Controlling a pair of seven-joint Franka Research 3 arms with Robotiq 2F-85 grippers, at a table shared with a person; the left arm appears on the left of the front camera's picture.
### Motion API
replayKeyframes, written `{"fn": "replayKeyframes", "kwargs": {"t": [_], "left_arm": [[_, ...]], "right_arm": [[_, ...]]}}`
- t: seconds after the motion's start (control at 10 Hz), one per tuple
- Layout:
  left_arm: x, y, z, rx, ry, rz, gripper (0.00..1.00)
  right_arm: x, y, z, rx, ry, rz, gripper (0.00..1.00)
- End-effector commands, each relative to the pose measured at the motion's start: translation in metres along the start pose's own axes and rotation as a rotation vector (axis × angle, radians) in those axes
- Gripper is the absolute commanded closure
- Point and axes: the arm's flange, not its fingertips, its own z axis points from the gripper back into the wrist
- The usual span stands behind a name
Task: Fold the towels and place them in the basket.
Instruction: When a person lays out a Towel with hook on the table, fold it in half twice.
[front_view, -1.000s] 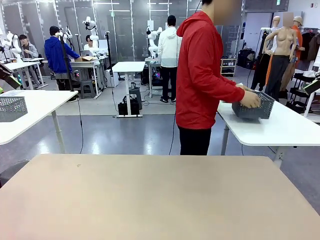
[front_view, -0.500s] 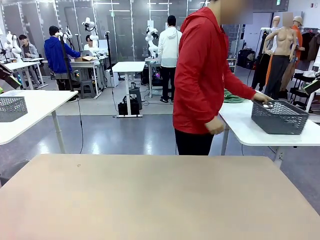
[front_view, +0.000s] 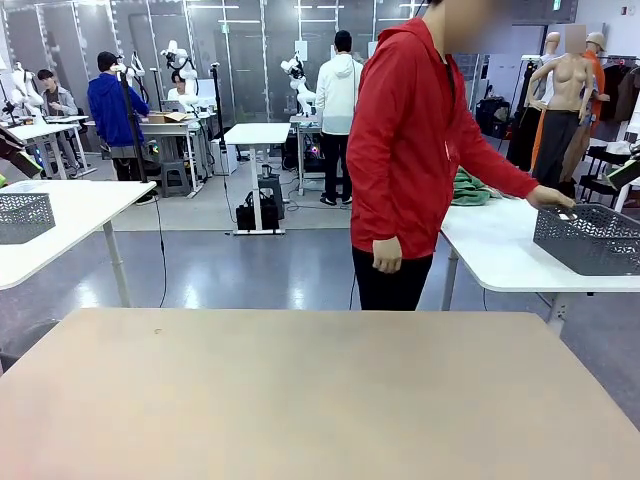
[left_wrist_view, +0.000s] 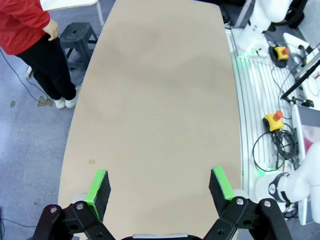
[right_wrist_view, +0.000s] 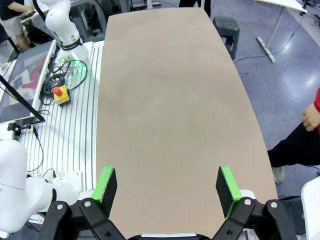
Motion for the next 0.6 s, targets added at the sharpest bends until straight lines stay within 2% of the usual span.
{"fn": "replayKeyframes", "kwargs": {"t": [0.0, 0.5], "left_arm": [[0.0003, 0.0004, 0.0, 0.003, 0.0, -0.004, 0.0], [0.0003, 0.0004, 0.0, 0.003, 0.0, -0.004, 0.0]], "right_arm": [[0.0, 0.0002, 0.0, 0.003, -0.004, 0.004, 0.0], [0.0, 0.0002, 0.0, 0.003, -0.004, 0.004, 0.0]]}}
